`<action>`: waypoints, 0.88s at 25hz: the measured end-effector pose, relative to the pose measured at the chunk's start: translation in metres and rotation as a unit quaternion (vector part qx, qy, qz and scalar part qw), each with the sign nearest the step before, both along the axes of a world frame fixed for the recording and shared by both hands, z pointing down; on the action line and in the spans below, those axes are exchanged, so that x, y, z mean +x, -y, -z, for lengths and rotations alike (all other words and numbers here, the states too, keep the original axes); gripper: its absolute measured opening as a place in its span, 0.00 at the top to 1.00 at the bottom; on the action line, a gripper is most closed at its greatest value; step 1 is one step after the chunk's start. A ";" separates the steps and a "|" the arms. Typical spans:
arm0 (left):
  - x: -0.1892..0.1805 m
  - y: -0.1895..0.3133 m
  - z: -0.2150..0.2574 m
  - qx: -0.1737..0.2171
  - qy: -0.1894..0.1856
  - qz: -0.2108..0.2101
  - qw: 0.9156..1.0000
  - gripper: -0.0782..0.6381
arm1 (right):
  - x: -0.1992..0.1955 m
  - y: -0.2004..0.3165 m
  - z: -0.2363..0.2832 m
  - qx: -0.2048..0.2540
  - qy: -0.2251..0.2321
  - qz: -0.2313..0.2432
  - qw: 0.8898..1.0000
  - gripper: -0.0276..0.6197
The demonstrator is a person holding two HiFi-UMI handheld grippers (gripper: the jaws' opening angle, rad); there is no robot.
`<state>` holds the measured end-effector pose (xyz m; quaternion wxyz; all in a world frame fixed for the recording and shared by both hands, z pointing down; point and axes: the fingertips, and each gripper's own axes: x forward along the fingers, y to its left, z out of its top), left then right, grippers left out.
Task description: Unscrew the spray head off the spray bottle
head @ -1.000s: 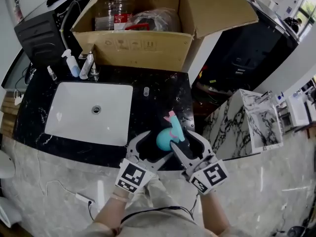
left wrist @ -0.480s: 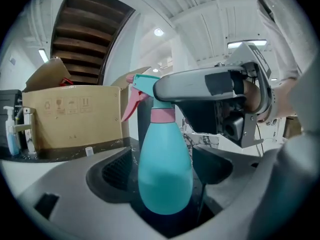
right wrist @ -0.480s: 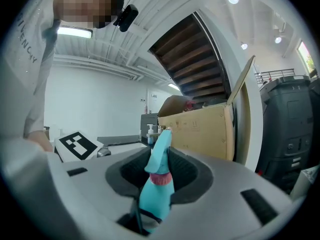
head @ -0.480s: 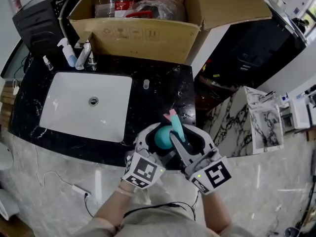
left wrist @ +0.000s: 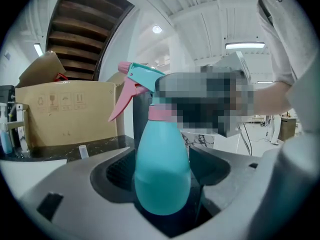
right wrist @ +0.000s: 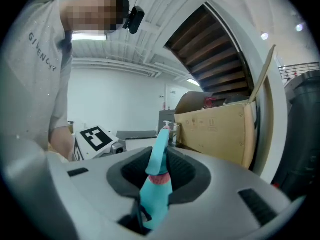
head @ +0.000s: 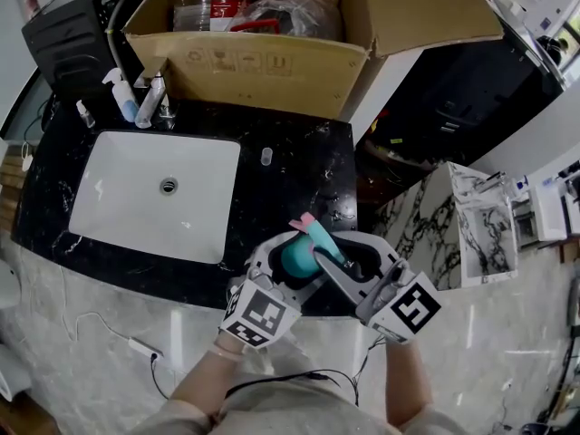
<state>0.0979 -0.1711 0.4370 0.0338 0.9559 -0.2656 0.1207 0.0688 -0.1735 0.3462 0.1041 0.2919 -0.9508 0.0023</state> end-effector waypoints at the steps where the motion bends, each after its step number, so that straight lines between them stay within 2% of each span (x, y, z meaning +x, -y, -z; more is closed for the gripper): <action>1: 0.000 0.000 0.000 -0.001 -0.001 0.001 1.000 0.42 | -0.001 -0.001 0.000 -0.002 -0.005 0.021 1.000 0.81; 3: 0.000 0.000 0.000 -0.002 -0.002 0.003 1.000 0.42 | -0.002 -0.001 0.001 -0.002 -0.017 0.056 0.998 0.81; 5: 0.000 0.000 0.000 -0.002 -0.003 0.007 1.000 0.42 | -0.001 0.001 0.003 0.001 -0.023 0.059 0.998 0.80; 9: 0.000 0.000 -0.001 -0.005 -0.007 0.018 1.000 0.42 | 0.009 0.003 -0.011 -0.016 0.018 -0.027 0.999 0.66; 12: 0.001 0.001 0.000 -0.005 -0.005 0.018 1.000 0.42 | 0.008 -0.001 -0.026 -0.016 0.022 -0.063 0.998 0.66; 15: 0.000 0.001 0.001 -0.004 -0.005 0.020 1.000 0.42 | 0.004 0.001 -0.024 0.005 0.007 -0.080 0.997 0.73; 19: 0.000 0.000 0.000 -0.005 -0.002 0.017 1.000 0.42 | 0.003 0.002 -0.024 -0.001 0.003 -0.077 0.997 0.74; 22: 0.001 -0.001 -0.001 -0.009 -0.001 0.007 1.000 0.42 | 0.004 -0.001 -0.024 -0.006 0.001 -0.051 0.999 0.75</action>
